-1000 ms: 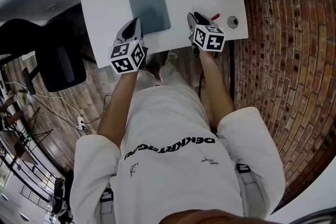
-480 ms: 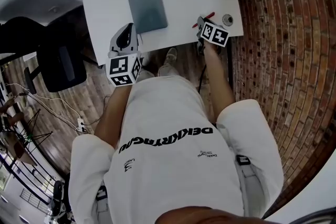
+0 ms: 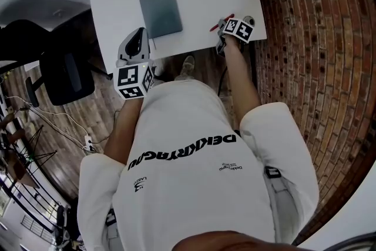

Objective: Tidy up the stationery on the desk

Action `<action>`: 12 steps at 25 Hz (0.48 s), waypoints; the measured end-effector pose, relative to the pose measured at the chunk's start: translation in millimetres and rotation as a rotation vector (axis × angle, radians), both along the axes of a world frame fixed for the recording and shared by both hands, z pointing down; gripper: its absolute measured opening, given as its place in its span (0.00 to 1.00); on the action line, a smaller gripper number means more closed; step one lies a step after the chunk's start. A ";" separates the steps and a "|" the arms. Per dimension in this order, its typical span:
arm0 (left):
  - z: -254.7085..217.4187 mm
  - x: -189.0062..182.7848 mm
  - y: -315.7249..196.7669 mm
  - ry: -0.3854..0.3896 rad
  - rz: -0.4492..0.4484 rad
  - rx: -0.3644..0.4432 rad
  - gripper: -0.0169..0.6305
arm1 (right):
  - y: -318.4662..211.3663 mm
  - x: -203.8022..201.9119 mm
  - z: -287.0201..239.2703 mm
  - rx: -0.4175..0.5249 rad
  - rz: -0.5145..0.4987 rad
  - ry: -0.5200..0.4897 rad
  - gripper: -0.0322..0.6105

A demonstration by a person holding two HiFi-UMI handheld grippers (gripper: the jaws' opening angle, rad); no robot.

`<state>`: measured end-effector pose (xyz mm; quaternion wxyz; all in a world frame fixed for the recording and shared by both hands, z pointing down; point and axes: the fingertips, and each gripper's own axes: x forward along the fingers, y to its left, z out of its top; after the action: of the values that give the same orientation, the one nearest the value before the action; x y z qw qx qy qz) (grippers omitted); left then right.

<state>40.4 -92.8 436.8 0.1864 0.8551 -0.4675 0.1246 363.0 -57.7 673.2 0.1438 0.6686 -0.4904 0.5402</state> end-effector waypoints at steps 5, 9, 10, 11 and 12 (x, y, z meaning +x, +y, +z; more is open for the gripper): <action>-3.4 -8.2 1.3 -0.004 -0.023 0.005 0.02 | -3.4 -3.1 -0.5 -0.031 -0.077 0.046 0.21; -5.3 -10.9 6.4 -0.004 -0.027 0.006 0.02 | -10.9 -13.5 -3.3 -0.045 -0.215 0.126 0.16; -6.0 -11.6 7.8 -0.003 -0.026 0.007 0.02 | -13.1 -16.9 -4.0 -0.045 -0.249 0.144 0.15; -6.6 -12.3 9.2 -0.003 -0.024 0.007 0.02 | -15.0 -19.9 -4.7 -0.046 -0.282 0.163 0.14; -6.9 -13.4 10.6 -0.002 -0.024 0.007 0.02 | -16.4 -22.9 -5.2 -0.047 -0.312 0.179 0.14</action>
<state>27.0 -82.2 429.9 0.1845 0.8499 -0.4783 0.1218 340.1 -74.0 667.9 0.2844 0.6262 -0.5608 0.4610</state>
